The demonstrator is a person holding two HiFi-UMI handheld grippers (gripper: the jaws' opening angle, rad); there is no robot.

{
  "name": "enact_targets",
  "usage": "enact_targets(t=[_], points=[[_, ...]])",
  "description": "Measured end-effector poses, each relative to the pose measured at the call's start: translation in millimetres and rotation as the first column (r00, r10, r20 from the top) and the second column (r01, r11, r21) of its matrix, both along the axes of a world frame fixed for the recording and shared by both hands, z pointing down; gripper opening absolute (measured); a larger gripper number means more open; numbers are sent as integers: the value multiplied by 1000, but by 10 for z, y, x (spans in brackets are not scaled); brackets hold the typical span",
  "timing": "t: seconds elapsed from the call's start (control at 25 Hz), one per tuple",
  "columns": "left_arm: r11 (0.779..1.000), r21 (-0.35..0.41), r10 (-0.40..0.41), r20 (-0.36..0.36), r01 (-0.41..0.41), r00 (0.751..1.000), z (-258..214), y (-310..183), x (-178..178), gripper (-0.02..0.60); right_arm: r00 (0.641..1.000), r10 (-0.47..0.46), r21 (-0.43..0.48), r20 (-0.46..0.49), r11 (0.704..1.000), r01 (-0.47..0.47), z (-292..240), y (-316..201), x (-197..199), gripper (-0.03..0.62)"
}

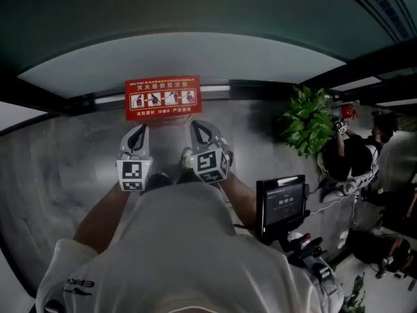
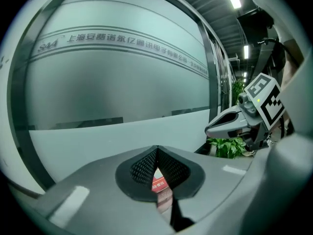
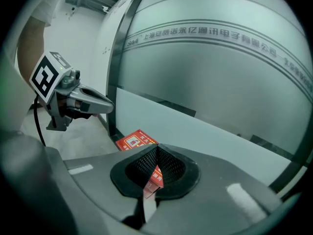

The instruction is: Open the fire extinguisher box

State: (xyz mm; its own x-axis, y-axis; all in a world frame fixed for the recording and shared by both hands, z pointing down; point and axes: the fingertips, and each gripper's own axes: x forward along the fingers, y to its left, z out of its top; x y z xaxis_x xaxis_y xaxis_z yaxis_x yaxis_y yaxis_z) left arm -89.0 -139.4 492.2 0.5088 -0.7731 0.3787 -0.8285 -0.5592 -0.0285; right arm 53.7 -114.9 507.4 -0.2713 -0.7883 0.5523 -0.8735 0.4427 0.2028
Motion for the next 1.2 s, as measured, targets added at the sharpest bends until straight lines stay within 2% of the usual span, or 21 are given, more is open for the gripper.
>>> enact_targets(t=[0.28, 0.4, 0.64, 0.72, 0.84, 0.92, 1.0, 1.08, 1.2], points=[[999, -24, -26, 109, 29, 994, 499, -260, 221, 2, 996, -94, -70, -3, 993, 94, 543, -232, 167, 14], [998, -63, -10, 143, 19, 990, 863, -387, 226, 2, 989, -149, -99, -15, 984, 147, 873, -327, 117, 14], [990, -140, 39, 245, -4, 969, 1622, -477, 147, 2, 961, -254, -136, -111, 962, 238, 1485, -413, 21, 15], [990, -138, 42, 274, -4, 961, 1793, -504, 112, 3, 952, -272, -151, -138, 956, 252, 1691, -430, -3, 20], [991, -136, 44, 317, 0, 947, 2032, -488, 52, 5, 932, -302, -169, -202, 948, 271, 1974, -432, -8, 75], [992, -127, 63, 345, -20, 937, 2192, -443, 44, 9, 913, -322, -175, -250, 942, 285, 2141, -425, 12, 149], [993, -106, 89, 382, -52, 920, 2310, -414, 36, 98, 893, -338, -171, -297, 939, 299, 2299, -415, 42, 226], [994, -72, 108, 439, -84, 892, 2396, -443, 0, 165, 863, -361, -174, -354, 932, 319, 2436, -434, 86, 293], [990, -26, 128, 553, -136, 824, 2556, -515, -132, 292, 815, -391, -186, -428, 920, 344, 2619, -461, 166, 367]])
